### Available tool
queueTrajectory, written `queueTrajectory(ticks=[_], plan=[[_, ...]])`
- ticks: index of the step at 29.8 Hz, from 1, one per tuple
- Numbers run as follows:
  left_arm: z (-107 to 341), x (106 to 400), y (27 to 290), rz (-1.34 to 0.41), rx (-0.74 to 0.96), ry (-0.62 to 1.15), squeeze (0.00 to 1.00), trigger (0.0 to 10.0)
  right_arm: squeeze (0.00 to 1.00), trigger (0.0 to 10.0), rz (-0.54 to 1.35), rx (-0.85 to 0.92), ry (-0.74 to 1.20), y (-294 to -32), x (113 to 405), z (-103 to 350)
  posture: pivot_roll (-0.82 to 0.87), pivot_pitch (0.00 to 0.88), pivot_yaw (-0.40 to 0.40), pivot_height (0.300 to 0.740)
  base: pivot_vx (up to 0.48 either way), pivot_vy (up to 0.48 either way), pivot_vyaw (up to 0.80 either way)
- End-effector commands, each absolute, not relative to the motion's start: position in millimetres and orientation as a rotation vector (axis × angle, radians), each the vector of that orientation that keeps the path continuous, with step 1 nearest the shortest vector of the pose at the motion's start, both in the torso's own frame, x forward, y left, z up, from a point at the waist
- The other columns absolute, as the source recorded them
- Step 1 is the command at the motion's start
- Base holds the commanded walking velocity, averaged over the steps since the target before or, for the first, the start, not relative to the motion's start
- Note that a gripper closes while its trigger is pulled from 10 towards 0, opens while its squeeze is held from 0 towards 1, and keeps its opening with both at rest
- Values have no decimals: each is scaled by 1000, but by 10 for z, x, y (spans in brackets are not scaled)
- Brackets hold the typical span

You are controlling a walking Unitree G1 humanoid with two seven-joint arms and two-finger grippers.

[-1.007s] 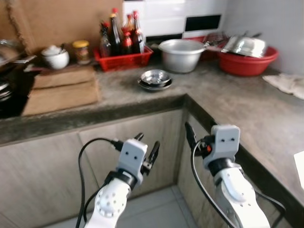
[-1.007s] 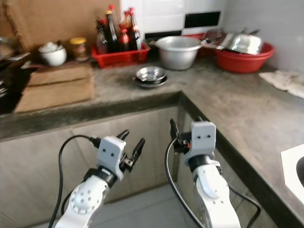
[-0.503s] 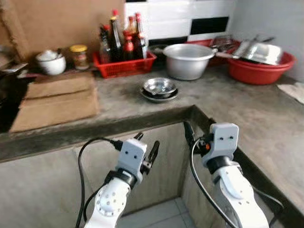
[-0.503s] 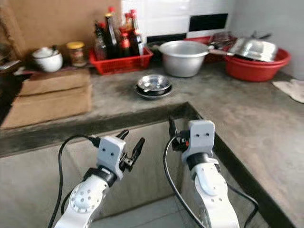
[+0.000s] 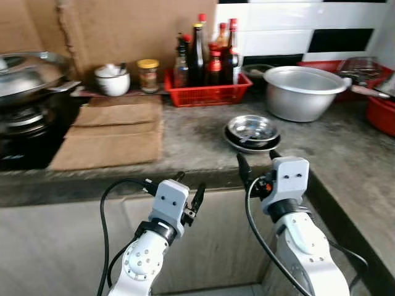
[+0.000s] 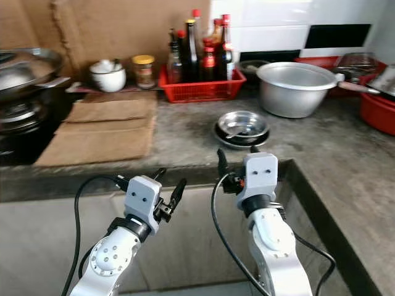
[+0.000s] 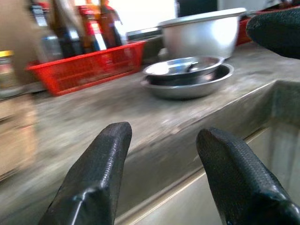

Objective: Kitchen organization

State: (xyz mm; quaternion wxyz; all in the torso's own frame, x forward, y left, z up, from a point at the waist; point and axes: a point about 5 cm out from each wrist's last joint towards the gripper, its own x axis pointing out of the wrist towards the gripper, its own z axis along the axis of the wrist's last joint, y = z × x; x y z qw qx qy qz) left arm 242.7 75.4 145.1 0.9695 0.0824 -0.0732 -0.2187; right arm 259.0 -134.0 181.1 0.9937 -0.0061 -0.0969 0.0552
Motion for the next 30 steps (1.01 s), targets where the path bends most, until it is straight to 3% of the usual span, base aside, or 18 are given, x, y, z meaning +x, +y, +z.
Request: queueTrajectory(ticks=[1,19,20,23,24,25,26,30], plan=[[1476,2420,703,-453,155,-155,0,10000,0,10000,109,-10,-198,-1385,2623,1825,22,0,-18,740,0,0,0],[1479,2387,667,-468,134,-156,0,10000,8,10000,289,-73,-265,-1263,2896,1978,23,0,-21,740,0,0,0],[1479,2382,664,-469,133,-156,0,10000,1000,10000,308,-84,-268,-1250,2919,1981,24,0,-24,740,0,0,0],[1484,2351,646,-477,114,-157,0,10000,1000,10000,366,-156,-259,-1203,3023,1957,33,5,-35,740,0,0,0],[1480,2342,642,-479,109,-156,0,10000,663,10000,378,-173,-256,-1193,3047,1947,33,5,-35,740,0,0,0],[1477,2331,639,-481,106,-155,0,10000,90,10000,390,-194,-254,-1183,3070,1939,36,7,-39,740,0,0,0],[1475,2316,637,-482,104,-154,0,10000,0,10000,404,-231,-245,-1173,3100,1924,38,10,-41,740,0,0,0],[1483,2295,634,-481,97,-154,0,10000,0,10000,451,-295,-229,-1121,3192,1909,39,18,-48,740,0,0,0]])
